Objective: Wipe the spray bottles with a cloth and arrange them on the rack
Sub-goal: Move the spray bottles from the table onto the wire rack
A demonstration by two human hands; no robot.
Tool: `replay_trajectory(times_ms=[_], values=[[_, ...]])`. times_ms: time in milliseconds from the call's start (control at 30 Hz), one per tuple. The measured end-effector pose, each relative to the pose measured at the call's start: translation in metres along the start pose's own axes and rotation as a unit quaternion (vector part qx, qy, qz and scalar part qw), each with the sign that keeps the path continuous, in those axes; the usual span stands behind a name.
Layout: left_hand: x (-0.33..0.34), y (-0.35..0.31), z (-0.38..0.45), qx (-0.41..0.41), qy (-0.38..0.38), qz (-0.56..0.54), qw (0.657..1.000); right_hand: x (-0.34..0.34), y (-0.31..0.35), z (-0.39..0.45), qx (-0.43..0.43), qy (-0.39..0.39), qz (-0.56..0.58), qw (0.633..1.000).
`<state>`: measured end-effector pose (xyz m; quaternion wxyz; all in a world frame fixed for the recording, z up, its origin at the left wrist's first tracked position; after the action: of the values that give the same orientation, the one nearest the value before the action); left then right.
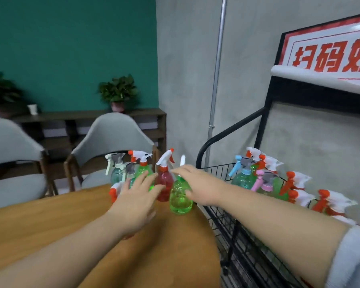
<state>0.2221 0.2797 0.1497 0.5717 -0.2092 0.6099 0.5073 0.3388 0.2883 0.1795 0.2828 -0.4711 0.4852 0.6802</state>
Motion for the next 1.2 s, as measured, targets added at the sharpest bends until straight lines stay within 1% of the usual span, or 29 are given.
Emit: replay_trajectory(times_ms=[100,167,200,233,267,333,400,467,600,733,833,967,1033,1133,1167,1200], values=[[0.024,0.055,-0.005,-0.151,0.024,-0.036,0.988,0.014,-0.009,0.030,-0.010,-0.003,-0.132,0.991],[0.036,0.083,-0.009,-0.227,0.032,-0.123,0.966,0.016,-0.013,0.049,-0.024,-0.014,-0.179,0.984],[0.041,0.091,-0.009,-0.245,0.035,-0.172,0.954,0.015,-0.015,0.056,-0.027,-0.021,-0.178,0.983],[0.045,0.098,-0.007,-0.250,0.040,-0.199,0.947,0.013,-0.018,0.064,-0.026,-0.029,-0.172,0.984],[0.048,0.101,-0.006,-0.246,0.047,-0.194,0.948,0.010,-0.022,0.070,-0.023,-0.037,-0.169,0.985],[0.053,0.103,-0.002,-0.228,0.070,-0.140,0.961,0.008,-0.033,0.081,-0.002,-0.039,-0.184,0.982],[0.057,0.107,0.001,-0.221,0.071,-0.137,0.963,0.009,-0.046,0.086,0.032,-0.019,-0.210,0.977],[0.058,0.111,0.002,-0.224,0.065,-0.145,0.962,0.015,-0.055,0.089,0.044,0.008,-0.248,0.968],[0.062,0.112,0.003,-0.230,0.064,-0.172,0.956,0.021,-0.055,0.091,0.033,0.023,-0.266,0.963],[0.064,0.114,0.005,-0.235,0.073,-0.153,0.957,0.019,-0.041,0.090,-0.002,0.016,-0.291,0.957],[0.064,0.113,0.006,-0.234,0.082,-0.133,0.960,0.017,-0.030,0.081,0.004,0.023,-0.264,0.964],[0.061,0.112,0.009,-0.233,0.091,-0.127,0.960,0.027,-0.032,0.072,0.077,0.056,-0.137,0.986],[0.060,0.112,0.009,-0.229,0.094,-0.134,0.959,0.035,-0.033,0.068,0.110,0.076,-0.106,0.985],[0.059,0.112,0.008,-0.227,0.097,-0.134,0.960,0.040,-0.033,0.061,0.156,0.115,-0.100,0.976],[0.059,0.111,0.008,-0.227,0.099,-0.136,0.959,0.041,-0.034,0.058,0.176,0.131,-0.065,0.974],[0.059,0.110,0.007,-0.227,0.101,-0.137,0.959,0.043,-0.036,0.054,0.201,0.142,-0.002,0.969]])
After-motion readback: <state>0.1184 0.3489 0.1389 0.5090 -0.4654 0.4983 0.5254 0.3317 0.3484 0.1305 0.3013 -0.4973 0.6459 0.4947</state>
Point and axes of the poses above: each hand's wrist, its own z-axis towards the middle knuckle, its own x-axis out of the palm, y = z × x, the point moved 10 cm from there along z, towards the middle knuckle, and after that the axes turned 15 degrees about z, right-handed, at the moved point
